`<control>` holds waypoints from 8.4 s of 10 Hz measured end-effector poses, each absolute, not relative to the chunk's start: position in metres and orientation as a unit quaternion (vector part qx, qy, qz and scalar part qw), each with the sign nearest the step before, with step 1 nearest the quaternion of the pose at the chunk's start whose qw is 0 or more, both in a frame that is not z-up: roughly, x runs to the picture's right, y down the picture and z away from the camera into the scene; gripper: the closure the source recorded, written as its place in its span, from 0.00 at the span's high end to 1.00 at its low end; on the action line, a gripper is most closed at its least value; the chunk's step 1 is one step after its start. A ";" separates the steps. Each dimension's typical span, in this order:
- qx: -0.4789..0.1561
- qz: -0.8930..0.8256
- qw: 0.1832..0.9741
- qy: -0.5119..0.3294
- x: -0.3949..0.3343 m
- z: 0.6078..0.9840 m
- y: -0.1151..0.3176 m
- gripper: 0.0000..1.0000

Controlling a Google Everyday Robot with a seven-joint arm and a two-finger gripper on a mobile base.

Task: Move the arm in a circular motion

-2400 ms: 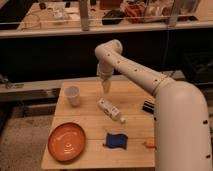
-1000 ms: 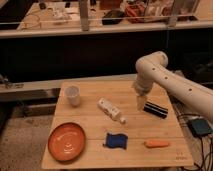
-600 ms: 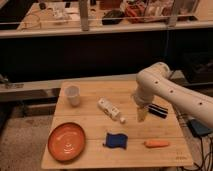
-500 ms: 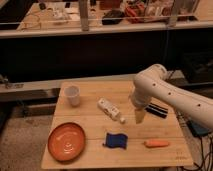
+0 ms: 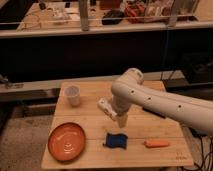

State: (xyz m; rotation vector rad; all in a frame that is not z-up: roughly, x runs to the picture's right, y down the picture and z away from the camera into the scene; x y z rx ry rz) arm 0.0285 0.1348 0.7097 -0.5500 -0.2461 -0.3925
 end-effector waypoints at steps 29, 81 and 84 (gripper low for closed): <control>-0.265 -0.039 0.963 -0.008 0.174 0.758 0.101 0.80; -0.239 -0.320 0.900 -0.175 -0.107 0.741 0.123 0.80; -0.223 -0.302 0.912 -0.165 -0.101 0.777 0.072 0.80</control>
